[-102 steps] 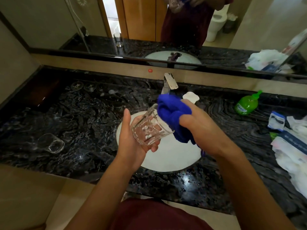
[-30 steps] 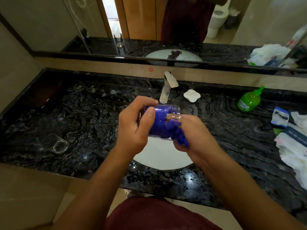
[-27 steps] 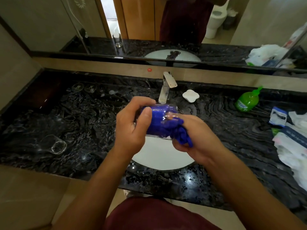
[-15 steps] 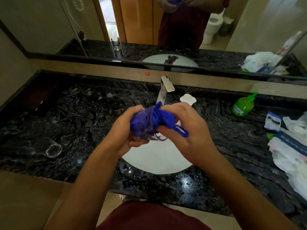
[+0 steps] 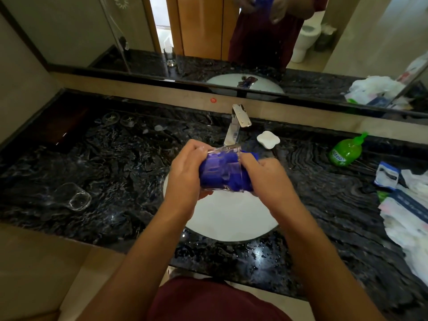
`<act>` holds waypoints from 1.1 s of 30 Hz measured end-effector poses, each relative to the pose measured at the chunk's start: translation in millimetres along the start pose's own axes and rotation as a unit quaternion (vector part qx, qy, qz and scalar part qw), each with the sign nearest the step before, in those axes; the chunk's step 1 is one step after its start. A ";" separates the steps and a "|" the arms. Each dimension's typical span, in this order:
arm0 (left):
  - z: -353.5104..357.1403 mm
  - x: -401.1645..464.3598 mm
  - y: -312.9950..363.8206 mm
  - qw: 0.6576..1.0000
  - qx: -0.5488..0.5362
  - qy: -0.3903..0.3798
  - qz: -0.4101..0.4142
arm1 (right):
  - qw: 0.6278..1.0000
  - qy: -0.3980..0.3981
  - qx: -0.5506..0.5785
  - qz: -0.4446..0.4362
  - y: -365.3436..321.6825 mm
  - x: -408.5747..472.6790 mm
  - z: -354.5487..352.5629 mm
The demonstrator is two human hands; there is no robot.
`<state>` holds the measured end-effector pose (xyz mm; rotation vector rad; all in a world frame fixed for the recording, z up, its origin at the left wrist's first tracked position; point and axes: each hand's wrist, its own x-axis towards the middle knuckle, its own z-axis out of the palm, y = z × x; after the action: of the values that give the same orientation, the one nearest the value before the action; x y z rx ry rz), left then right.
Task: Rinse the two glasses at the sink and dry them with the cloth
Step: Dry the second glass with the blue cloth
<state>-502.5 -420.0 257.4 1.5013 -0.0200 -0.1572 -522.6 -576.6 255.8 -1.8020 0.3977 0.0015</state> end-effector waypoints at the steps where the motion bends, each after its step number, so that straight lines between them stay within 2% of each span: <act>1: -0.3 -1.1 -0.4 1.000 -0.015 0.013 -0.008 | 0.999 -0.028 -0.016 0.013 -1.8 -1.9 -2.8; 2: -0.6 -1.4 -1.4 0.999 -0.037 0.026 -0.027 | 0.997 -0.035 -0.062 -0.007 -0.8 -4.1 -5.4; 4: -1.4 0.4 -1.7 0.991 -0.104 0.036 -0.080 | 0.981 0.025 -0.142 -0.127 1.2 -13.6 -10.3; 6: -4.8 4.5 0.5 0.982 -0.145 0.027 -0.119 | 0.954 0.082 -0.110 -0.265 -3.2 -26.7 -17.0; 7: -7.5 5.9 1.7 0.979 -0.157 0.018 -0.132 | 0.936 0.077 -0.115 -0.323 -1.7 -27.7 -20.2; 9: -13.3 6.8 2.7 0.969 -0.183 -0.018 -0.165 | 0.894 0.009 -0.186 -0.407 4.8 -19.6 -26.5; 11: -16.6 6.5 2.2 0.957 -0.195 -0.080 -0.201 | 0.868 -0.049 -0.246 -0.427 10.8 -9.5 -28.3; 12: -16.8 5.1 2.4 0.952 -0.195 -0.105 -0.212 | 0.865 -0.049 -0.266 -0.423 13.9 -5.3 -28.5; 14: -15.0 3.4 2.8 0.951 -0.194 -0.113 -0.213 | 0.856 -0.002 -0.309 -0.415 14.7 -2.8 -26.0; 17: -12.1 2.8 2.9 0.966 -0.187 -0.046 -0.174 | 0.852 0.060 -0.342 -0.391 10.7 -9.7 -17.6; 21: -10.9 -0.7 -1.2 0.964 -0.208 0.016 -0.164 | 0.916 0.004 -0.270 -0.296 1.1 -22.5 -5.7; 23: -8.5 -4.3 -3.1 0.970 -0.178 0.056 -0.158 | 0.938 -0.030 -0.245 -0.244 -0.8 -24.9 -1.3; 25: -5.5 -10.2 -2.8 0.981 -0.113 0.104 -0.121 | 0.969 -0.080 -0.167 -0.163 -3.3 -28.0 1.6; 27: -3.8 -17.6 -3.6 0.991 -0.035 0.125 -0.038 | 0.990 -0.121 -0.038 -0.055 -8.7 -31.4 1.6; 30: -3.8 -26.9 -7.2 0.983 0.057 0.118 0.131 | 0.982 -0.140 0.113 0.062 -16.9 -34.2 -1.6; 33: -5.6 -26.2 -9.7 0.963 0.105 0.110 0.220 | 0.954 -0.137 0.246 0.103 -18.6 -35.8 -4.9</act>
<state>-528.7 -411.9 249.6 1.6815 -0.1951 0.3815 -552.2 -567.7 282.2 -1.2406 0.3473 0.2744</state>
